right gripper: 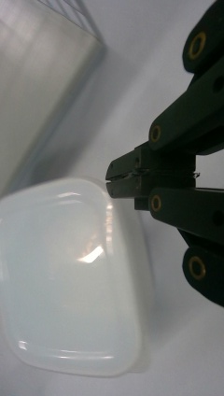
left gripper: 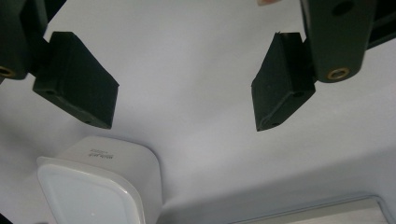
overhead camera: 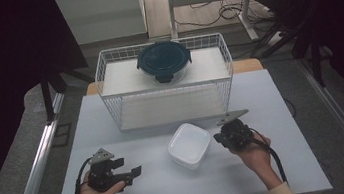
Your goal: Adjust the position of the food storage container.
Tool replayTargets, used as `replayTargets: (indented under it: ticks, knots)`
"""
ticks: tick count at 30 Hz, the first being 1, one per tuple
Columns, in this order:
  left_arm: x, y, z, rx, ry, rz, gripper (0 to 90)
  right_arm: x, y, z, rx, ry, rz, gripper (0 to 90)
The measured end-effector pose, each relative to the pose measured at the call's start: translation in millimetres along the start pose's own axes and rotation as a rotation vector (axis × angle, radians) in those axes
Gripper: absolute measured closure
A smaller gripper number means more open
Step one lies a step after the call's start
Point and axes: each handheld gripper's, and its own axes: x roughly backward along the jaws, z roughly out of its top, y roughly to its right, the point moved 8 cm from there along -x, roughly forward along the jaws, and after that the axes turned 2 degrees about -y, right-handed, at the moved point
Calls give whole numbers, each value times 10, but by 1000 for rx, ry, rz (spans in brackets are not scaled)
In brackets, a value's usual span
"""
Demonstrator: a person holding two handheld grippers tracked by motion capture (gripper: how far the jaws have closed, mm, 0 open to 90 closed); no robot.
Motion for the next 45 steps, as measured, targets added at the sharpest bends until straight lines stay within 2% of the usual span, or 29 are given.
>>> replayTargets:
  ticks: [5, 10, 14, 17, 24, 29, 34, 37, 42, 45]
  knots:
    - [2, -6, 1, -1, 0, -3, 221, -109, 78, 372, 120, -40, -61, 895]
    - [16, -23, -10, 7, 3, -5, 221, -334, 79, 619, 213, -66, -81, 894]
    - [20, -13, -8, 6, 4, -8, 221, -494, 88, 677, 255, -81, -86, 894]
    - [15, -9, -7, 5, 4, -10, 221, -592, 79, 684, 265, -83, -80, 894]
    - [-17, -6, -22, 6, -5, -13, 221, -699, -37, 695, 329, -97, -55, 895]
    - [-7, -15, -18, 9, -3, -12, 221, -722, -222, 722, 389, -102, -6, 894]
    - [12, -39, -13, 15, 3, -9, 221, -757, -494, 747, 445, -100, 67, 895]
    - [12, -47, -14, 16, 3, -9, 221, -762, -661, 747, 497, -92, 116, 895]
    - [2, -44, -18, 19, 1, -13, 221, -748, -888, 725, 547, -86, 165, 895]
    - [5, -39, -16, 18, 1, -13, 221, -744, -985, 716, 556, -80, 192, 895]
